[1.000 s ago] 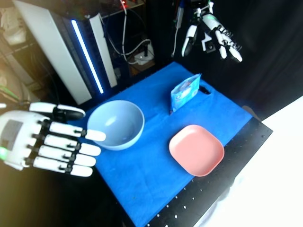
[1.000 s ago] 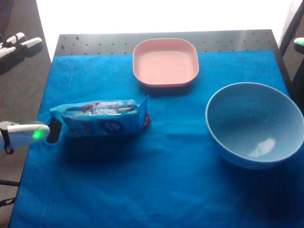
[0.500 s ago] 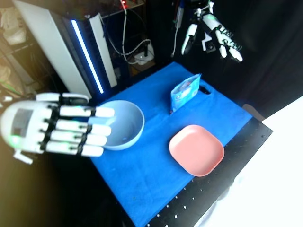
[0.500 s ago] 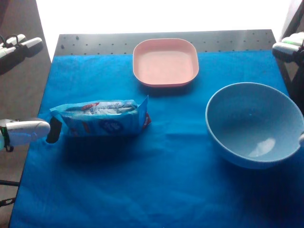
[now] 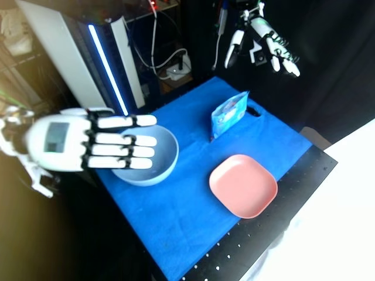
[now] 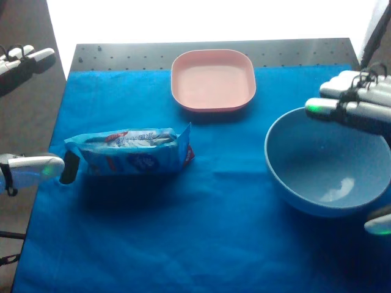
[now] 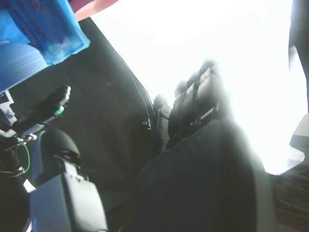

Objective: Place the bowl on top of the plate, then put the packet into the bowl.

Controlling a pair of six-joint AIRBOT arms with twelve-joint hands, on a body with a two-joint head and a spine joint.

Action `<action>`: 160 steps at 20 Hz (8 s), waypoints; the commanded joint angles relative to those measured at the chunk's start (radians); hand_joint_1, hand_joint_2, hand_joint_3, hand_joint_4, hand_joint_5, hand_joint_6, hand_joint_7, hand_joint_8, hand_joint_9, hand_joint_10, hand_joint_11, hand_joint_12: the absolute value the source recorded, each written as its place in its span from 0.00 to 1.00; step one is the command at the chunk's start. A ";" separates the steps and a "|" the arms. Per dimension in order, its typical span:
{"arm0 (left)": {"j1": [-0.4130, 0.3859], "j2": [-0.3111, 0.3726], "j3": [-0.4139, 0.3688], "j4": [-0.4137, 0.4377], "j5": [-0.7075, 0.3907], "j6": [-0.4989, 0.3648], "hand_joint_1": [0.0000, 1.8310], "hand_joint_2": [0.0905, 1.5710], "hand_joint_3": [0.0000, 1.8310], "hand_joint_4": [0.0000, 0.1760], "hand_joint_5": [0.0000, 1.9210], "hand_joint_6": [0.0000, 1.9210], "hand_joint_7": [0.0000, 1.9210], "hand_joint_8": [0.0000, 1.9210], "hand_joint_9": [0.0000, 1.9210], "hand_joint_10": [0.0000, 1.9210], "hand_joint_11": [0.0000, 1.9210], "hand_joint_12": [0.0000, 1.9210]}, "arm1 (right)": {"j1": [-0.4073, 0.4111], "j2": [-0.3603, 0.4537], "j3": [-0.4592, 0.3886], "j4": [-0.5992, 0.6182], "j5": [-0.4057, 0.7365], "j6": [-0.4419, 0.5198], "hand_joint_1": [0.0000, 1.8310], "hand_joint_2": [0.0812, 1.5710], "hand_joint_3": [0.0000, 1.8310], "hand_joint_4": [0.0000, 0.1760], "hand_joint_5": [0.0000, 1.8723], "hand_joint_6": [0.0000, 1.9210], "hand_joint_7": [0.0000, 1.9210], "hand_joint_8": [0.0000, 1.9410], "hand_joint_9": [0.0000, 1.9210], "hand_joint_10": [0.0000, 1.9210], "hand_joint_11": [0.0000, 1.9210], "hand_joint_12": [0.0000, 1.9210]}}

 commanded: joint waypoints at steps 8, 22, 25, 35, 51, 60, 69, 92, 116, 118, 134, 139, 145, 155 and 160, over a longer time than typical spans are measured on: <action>-0.004 -0.005 0.001 -0.011 -0.114 -0.004 0.37 0.54 0.00 0.73 0.08 0.00 0.04 0.00 0.00 0.00 0.00 0.00 | 0.050 -0.007 -0.004 -0.087 -0.070 -0.005 0.30 0.56 0.00 0.62 0.06 0.00 0.01 0.00 0.03 0.00 0.03 0.01; -0.001 -0.018 0.004 -0.010 -0.113 -0.015 0.36 0.56 0.00 0.79 0.07 0.00 0.04 0.00 0.02 0.00 0.00 0.00 | 0.172 -0.077 0.031 -0.284 -0.266 -0.005 0.27 0.81 0.00 0.00 0.72 0.07 0.77 0.04 0.72 0.10 0.47 0.57; -0.001 -0.019 0.005 -0.010 -0.114 -0.017 0.36 0.56 0.00 0.78 0.07 0.00 0.04 0.00 0.02 0.00 0.00 0.00 | 0.175 -0.084 0.037 -0.283 -0.266 -0.004 0.17 0.88 0.00 0.00 0.73 0.26 0.86 0.06 0.79 0.15 0.52 0.65; 0.003 -0.024 0.007 -0.010 -0.120 -0.022 0.36 0.57 0.00 0.89 0.07 0.00 0.05 0.00 0.04 0.01 0.00 0.00 | 0.240 -0.107 0.065 -0.283 -0.266 -0.004 0.16 0.93 0.01 0.01 0.55 1.00 0.80 1.00 0.87 1.00 0.87 1.00; 0.005 -0.029 0.008 -0.010 -0.131 -0.029 0.29 0.63 0.01 0.81 0.08 0.00 0.06 0.00 0.04 0.00 0.04 0.02 | 0.398 -0.138 0.114 -0.242 -0.204 -0.005 0.30 0.99 0.00 0.26 0.51 1.00 0.77 1.00 0.84 1.00 0.83 1.00; 0.004 -0.029 0.012 -0.005 -0.128 -0.034 0.29 0.61 0.00 0.68 0.06 0.00 0.04 0.00 0.03 0.00 0.02 0.02 | 0.508 -0.292 0.288 -0.171 -0.254 -0.005 0.29 0.98 0.00 1.00 0.68 1.00 0.80 1.00 0.87 1.00 0.89 1.00; 0.000 -0.035 0.020 0.005 -0.123 -0.040 0.28 0.62 0.00 0.66 0.06 0.00 0.04 0.00 0.03 0.00 0.01 0.00 | 0.627 -0.465 0.414 -0.267 -0.373 -0.005 0.59 0.85 0.00 0.00 0.39 0.91 0.75 1.00 0.86 1.00 0.86 1.00; -0.030 -0.050 0.043 0.028 -0.095 -0.050 0.29 0.61 0.00 0.79 0.07 0.00 0.05 0.00 0.03 0.00 0.03 0.03 | 0.649 -0.665 0.553 -0.264 -0.470 -0.005 0.09 0.84 0.00 0.00 0.38 0.01 0.49 0.10 0.47 0.47 0.39 0.81; -0.030 -0.053 0.040 0.022 -0.085 -0.051 0.44 0.52 0.00 0.91 0.00 0.00 0.00 0.00 0.00 0.00 0.00 0.00 | 0.395 -0.283 0.230 0.039 -0.077 -0.005 0.00 0.64 0.00 0.80 0.00 0.00 0.00 0.00 0.00 0.00 0.00 0.00; -0.039 -0.060 0.047 0.026 -0.076 -0.050 0.43 0.51 0.00 0.88 0.00 0.00 0.00 0.00 0.00 0.00 0.00 0.00 | 0.344 -0.255 0.191 0.085 0.009 -0.005 0.00 0.68 0.01 0.60 0.01 0.00 0.00 0.00 0.00 0.00 0.02 0.01; -0.344 -0.273 0.243 0.304 0.363 -0.136 0.55 0.58 0.00 0.00 0.33 0.02 0.35 0.02 0.33 0.03 0.18 0.37 | 0.078 -0.154 0.027 0.270 0.321 -0.005 0.04 0.77 0.00 0.48 0.00 0.00 0.00 0.00 0.00 0.00 0.00 0.00; -0.346 -0.274 0.254 0.295 0.367 -0.136 0.70 0.67 0.00 0.00 0.66 0.12 0.52 0.62 0.53 0.61 0.47 0.82 | 0.071 -0.155 0.028 0.278 0.321 -0.005 0.06 0.77 0.00 0.53 0.01 0.00 0.01 0.00 0.00 0.00 0.00 0.00; -0.354 -0.247 0.255 0.261 0.290 -0.136 0.74 0.69 0.00 0.00 0.54 0.37 0.46 0.61 0.47 0.64 0.37 0.72 | 0.060 -0.161 0.028 0.286 0.321 -0.005 0.05 0.80 0.01 0.23 0.02 0.00 0.01 0.00 0.00 0.00 0.00 0.00; -0.478 -0.170 0.231 0.293 0.149 -0.091 0.76 0.63 0.00 0.00 0.63 0.25 0.65 0.24 0.55 0.54 0.38 0.70 | 0.050 -0.166 0.030 0.297 0.321 -0.005 0.00 0.84 0.00 0.18 0.03 0.00 0.02 0.00 0.01 0.00 0.00 0.00; -0.642 -0.279 0.355 0.326 0.311 -0.081 0.71 0.61 0.00 0.00 0.66 0.23 0.70 0.19 0.54 0.34 0.34 0.70 | 0.050 -0.168 0.032 0.297 0.321 -0.005 0.00 0.84 0.00 0.55 0.01 0.00 0.00 0.00 0.00 0.00 0.00 0.00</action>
